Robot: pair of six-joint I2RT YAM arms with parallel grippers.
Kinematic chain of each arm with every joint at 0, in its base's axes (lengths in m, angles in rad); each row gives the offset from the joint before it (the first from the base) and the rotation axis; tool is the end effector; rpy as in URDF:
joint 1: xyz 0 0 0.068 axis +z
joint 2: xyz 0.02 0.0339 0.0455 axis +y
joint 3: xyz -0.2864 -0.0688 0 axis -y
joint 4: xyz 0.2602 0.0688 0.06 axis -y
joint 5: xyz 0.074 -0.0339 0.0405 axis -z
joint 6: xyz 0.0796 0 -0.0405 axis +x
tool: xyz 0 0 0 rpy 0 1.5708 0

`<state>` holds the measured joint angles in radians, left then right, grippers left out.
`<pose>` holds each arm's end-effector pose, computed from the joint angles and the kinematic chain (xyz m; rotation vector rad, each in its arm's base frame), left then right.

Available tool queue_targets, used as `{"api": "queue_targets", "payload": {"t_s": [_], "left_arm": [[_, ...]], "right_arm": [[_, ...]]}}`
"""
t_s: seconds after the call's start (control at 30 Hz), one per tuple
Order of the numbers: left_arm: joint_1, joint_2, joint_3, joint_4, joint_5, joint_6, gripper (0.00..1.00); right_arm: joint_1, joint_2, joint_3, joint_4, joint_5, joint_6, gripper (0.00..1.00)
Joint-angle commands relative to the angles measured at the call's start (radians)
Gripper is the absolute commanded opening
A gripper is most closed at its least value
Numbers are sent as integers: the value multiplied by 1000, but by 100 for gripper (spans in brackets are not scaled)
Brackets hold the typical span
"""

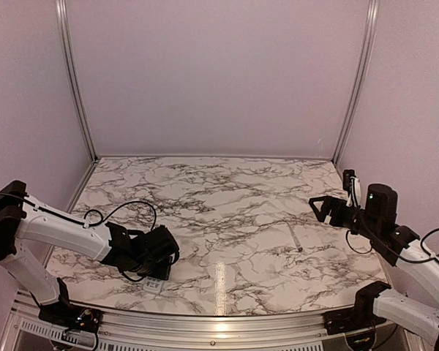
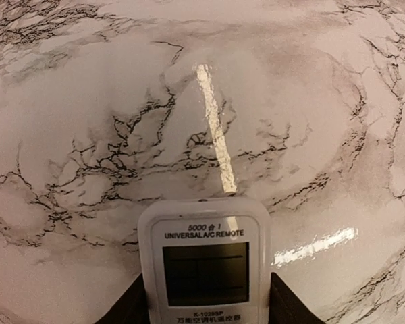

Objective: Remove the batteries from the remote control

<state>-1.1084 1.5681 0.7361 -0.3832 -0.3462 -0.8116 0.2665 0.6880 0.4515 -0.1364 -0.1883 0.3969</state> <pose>0.1538 -0.2481 0.1084 0.3101 2.6383 -0.1246 0.1963 0.0690 0.2373 0.0017 1.9880 0.6181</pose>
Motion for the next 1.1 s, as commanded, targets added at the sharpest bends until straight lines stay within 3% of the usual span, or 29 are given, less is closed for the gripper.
{"api": "queue_targets", "payload": {"t_s": [0.0,0.37,0.57,0.83,1.07], "left_arm": [[-8,2,30,0,4,21,42],[-8,-114,42,235,57,167,38],[-8,-222,1,435,56,239,37],[-8,-285,-62,682,117,370,35],[-5,-338,-108,894,236,424,34]], "right_arm": [[12,14,-11,23,-3,8,98],[30,105,-72,279,-179,99,98],[182,221,-47,380,-145,99,99],[293,460,-18,671,-413,97,98],[418,548,-1,874,-479,66,98]]}}
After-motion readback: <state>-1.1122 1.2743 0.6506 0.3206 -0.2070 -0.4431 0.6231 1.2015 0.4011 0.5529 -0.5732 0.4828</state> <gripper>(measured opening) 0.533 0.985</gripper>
